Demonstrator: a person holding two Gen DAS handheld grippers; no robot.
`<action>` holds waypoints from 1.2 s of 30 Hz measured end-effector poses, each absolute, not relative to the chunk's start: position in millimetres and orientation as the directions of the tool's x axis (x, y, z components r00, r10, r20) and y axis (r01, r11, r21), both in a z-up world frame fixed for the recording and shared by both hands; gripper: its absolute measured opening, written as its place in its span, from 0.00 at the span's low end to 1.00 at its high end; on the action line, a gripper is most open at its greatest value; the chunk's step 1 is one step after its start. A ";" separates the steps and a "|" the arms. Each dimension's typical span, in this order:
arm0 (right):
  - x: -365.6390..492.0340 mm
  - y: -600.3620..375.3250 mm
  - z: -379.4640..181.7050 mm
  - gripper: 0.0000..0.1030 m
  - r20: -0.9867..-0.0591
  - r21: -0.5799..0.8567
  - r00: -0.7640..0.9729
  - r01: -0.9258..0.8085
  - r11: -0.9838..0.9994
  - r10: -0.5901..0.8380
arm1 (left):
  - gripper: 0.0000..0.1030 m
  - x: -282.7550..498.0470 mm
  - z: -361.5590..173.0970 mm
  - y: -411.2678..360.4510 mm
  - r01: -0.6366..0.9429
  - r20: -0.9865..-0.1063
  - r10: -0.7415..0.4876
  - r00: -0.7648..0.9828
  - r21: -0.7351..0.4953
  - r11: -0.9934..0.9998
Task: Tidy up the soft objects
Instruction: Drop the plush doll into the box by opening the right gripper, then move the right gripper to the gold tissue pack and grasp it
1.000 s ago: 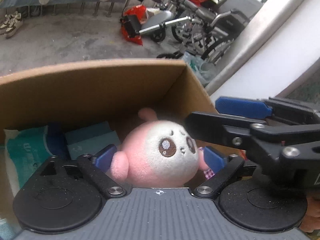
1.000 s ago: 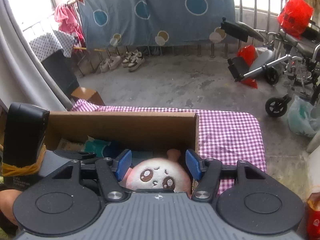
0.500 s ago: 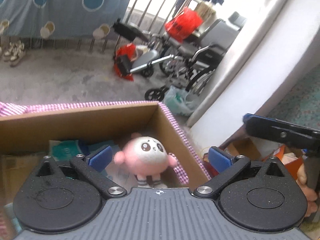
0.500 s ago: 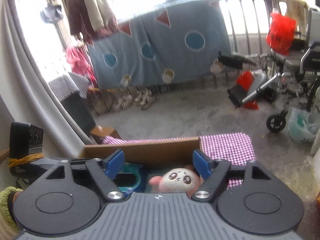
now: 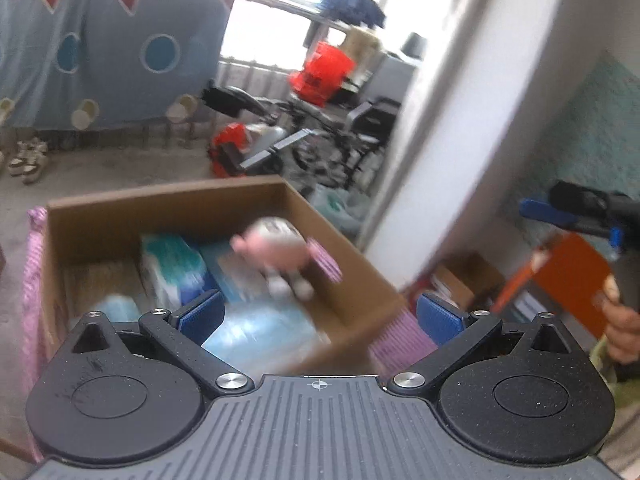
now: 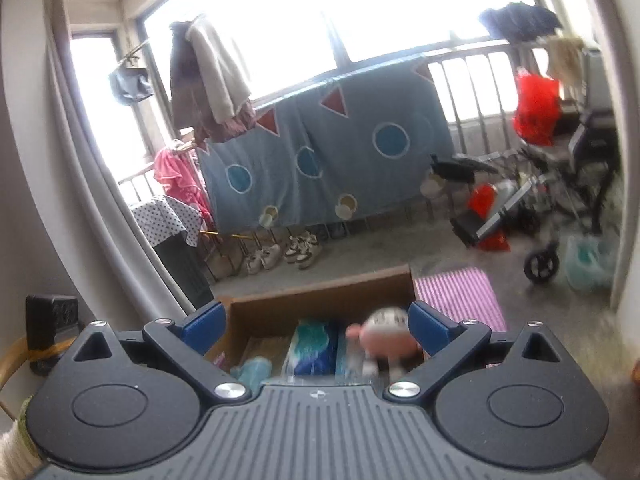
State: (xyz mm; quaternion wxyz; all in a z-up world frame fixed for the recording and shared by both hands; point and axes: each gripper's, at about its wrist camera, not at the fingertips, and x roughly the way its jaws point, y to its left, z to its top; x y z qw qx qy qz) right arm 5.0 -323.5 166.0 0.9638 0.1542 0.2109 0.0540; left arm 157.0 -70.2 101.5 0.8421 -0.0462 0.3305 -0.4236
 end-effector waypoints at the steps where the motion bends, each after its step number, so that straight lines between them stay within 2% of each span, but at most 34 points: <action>1: -3.1 -323.4 157.3 0.97 -0.397 0.334 0.903 -0.024 0.942 0.164 | 1.00 146.9 94.3 -70.3 0.696 -0.520 -0.752 0.404 -0.359 0.622; 4: -23.8 -327.5 126.7 0.97 -0.424 0.397 0.893 0.032 0.917 0.152 | 1.00 124.9 73.1 -73.2 0.716 -0.530 -0.767 0.361 -0.369 0.592; 7: -38.2 -340.1 83.9 0.96 -0.470 0.522 0.866 0.118 0.844 0.169 | 1.00 107.9 48.1 -88.0 0.743 -0.549 -0.779 0.302 -0.377 0.554; 9: -46.8 -349.4 52.8 0.91 -0.490 0.613 0.850 0.178 0.770 0.194 | 1.00 99.7 33.6 -101.5 0.767 -0.551 -0.793 0.261 -0.380 0.517; 10: -49.3 -354.7 35.9 0.86 -0.506 0.654 0.838 0.216 0.725 0.206 | 0.99 95.3 26.1 -111.9 0.789 -0.552 -0.799 0.238 -0.371 0.491; 14: -69.6 -368.3 -20.8 0.71 -0.551 0.740 0.803 0.344 0.577 0.228 | 0.98 79.3 3.1 -145.0 0.835 -0.580 -0.790 0.197 -0.323 0.445; 15: -74.6 -372.9 -33.0 0.70 -0.550 0.764 0.800 0.366 0.531 0.240 | 0.97 77.7 -2.3 -154.2 0.848 -0.587 -0.792 0.167 -0.325 0.419; 17: -81.6 -376.8 -50.3 0.66 -0.549 0.788 0.796 0.391 0.475 0.256 | 0.94 73.7 -12.3 -170.3 0.867 -0.601 -0.788 0.131 -0.316 0.385; 23: -90.4 -388.9 -88.7 0.63 -0.559 0.811 0.787 0.453 0.371 0.260 | 0.81 62.5 -28.6 -209.2 0.908 -0.654 -0.744 0.135 -0.219 0.356; 26: -84.3 -396.8 -98.0 0.63 -0.555 0.818 0.787 0.457 0.348 0.270 | 0.78 65.2 -34.9 -223.6 0.922 -0.677 -0.727 0.118 -0.197 0.333; 28: -79.5 -401.4 -104.4 0.63 -0.550 0.823 0.787 0.456 0.338 0.278 | 0.72 66.6 -39.5 -232.1 0.927 -0.696 -0.709 0.114 -0.182 0.328; 33: -70.6 -414.5 -110.9 0.63 -0.519 0.846 0.801 0.431 0.314 0.299 | 0.66 74.4 -50.5 -248.2 0.927 -0.736 -0.667 0.118 -0.158 0.339; 35: -65.0 -417.7 -111.1 0.63 -0.515 0.849 0.801 0.428 0.309 0.304 | 0.62 77.9 -53.5 -251.4 0.924 -0.741 -0.661 0.118 -0.162 0.346; 36: -62.8 -418.7 -111.5 0.63 -0.512 0.851 0.802 0.425 0.308 0.307 | 0.56 78.1 -52.9 -251.7 0.923 -0.742 -0.660 0.119 -0.163 0.350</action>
